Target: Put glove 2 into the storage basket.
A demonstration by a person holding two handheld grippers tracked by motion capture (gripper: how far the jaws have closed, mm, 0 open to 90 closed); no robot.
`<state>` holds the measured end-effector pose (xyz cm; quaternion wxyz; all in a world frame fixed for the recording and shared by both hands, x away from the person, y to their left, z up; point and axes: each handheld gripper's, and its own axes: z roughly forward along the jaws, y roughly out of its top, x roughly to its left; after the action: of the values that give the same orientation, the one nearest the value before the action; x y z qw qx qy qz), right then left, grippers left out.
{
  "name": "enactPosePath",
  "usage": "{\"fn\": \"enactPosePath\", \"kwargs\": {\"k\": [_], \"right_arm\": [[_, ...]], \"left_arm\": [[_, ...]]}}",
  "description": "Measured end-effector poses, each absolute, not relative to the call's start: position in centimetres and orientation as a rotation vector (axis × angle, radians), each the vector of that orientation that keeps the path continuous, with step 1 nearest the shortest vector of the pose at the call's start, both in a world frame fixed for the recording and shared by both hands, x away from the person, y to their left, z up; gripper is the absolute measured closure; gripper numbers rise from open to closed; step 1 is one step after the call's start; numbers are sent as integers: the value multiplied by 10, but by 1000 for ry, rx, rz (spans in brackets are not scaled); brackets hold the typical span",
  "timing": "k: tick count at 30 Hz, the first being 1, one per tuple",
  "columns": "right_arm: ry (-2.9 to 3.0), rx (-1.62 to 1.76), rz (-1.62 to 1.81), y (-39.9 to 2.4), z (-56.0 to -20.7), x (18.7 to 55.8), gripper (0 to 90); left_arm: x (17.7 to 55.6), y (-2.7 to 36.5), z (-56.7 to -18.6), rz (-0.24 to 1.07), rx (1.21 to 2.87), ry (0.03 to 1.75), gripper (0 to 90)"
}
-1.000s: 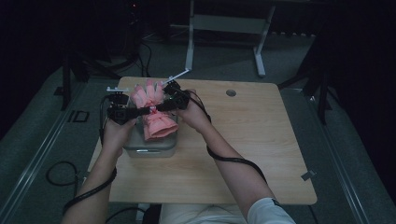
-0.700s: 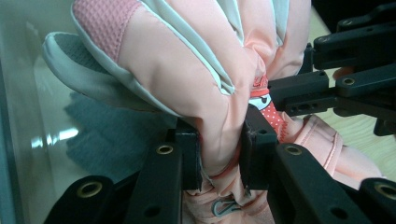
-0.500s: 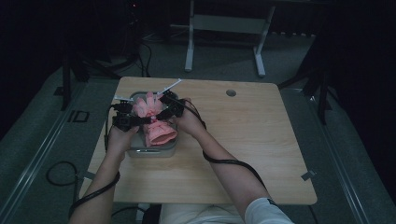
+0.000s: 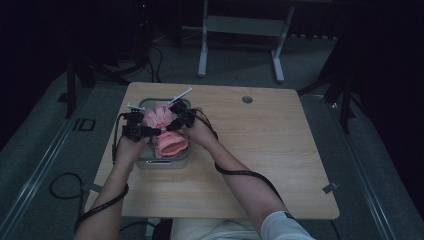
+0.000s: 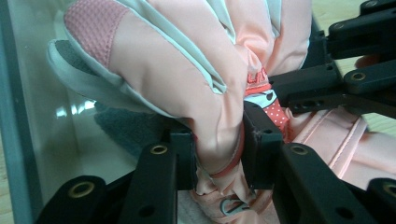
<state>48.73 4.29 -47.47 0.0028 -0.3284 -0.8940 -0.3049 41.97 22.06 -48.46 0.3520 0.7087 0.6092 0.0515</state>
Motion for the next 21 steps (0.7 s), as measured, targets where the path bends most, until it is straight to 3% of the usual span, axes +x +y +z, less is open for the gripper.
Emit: {"fn": "enactPosePath", "kwargs": {"k": [7, 8, 14, 21], "right_arm": [[-2802, -1039, -949, 45, -478, 491, 640], [-2794, -1043, -947, 45, -478, 492, 630], [-2789, -1061, -1006, 40, -477, 496, 521], [-2772, -1050, -1036, 34, -470, 501, 494]], "left_arm": [[422, 218, -485, 173, 1854, 1597, 594], [421, 219, -485, 180, 1844, 1603, 540], [420, 222, -483, 246, 1819, 1627, 447], [417, 223, -479, 264, 1773, 1615, 442]]}}
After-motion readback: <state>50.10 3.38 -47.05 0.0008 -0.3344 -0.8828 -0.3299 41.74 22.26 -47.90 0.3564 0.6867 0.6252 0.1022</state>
